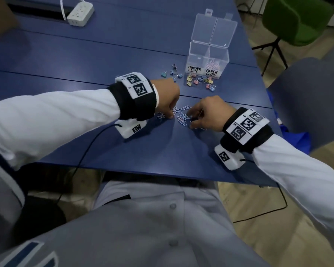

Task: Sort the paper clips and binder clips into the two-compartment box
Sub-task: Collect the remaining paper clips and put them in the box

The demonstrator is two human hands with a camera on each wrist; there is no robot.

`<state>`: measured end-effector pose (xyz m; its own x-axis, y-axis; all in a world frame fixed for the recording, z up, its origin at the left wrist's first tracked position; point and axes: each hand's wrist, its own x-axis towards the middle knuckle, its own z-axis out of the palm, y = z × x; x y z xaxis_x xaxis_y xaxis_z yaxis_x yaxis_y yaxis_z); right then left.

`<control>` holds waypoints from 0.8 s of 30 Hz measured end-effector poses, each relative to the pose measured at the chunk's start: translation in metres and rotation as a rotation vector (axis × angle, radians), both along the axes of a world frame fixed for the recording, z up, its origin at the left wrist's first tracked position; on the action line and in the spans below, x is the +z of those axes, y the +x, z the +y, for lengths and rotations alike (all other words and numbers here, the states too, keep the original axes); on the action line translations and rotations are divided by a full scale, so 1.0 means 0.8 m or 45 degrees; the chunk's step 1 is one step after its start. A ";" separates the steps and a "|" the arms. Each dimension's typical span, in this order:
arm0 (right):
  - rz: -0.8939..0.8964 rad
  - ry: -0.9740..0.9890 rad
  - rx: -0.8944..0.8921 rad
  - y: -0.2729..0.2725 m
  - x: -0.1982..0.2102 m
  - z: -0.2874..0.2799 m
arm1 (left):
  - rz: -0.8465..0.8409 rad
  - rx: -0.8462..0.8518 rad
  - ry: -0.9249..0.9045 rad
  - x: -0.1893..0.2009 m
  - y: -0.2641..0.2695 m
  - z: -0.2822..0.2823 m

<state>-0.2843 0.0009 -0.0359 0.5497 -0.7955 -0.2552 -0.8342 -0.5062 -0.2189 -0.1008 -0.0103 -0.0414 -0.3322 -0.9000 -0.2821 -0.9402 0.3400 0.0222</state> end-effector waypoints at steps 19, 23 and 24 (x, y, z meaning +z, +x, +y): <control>-0.157 -0.076 -0.085 0.001 -0.005 -0.015 | 0.196 0.034 -0.045 0.021 0.010 -0.021; -0.221 0.017 -0.131 -0.015 0.001 -0.013 | 0.344 0.025 -0.206 0.066 -0.004 -0.069; -0.219 0.035 -0.136 -0.018 0.003 -0.012 | 0.383 0.005 -0.256 0.076 -0.014 -0.086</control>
<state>-0.2984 -0.0086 -0.0334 0.5001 -0.8455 -0.1872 -0.8319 -0.4090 -0.3751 -0.1118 -0.0791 0.0193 -0.3695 -0.9292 0.0103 -0.9032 0.3618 0.2311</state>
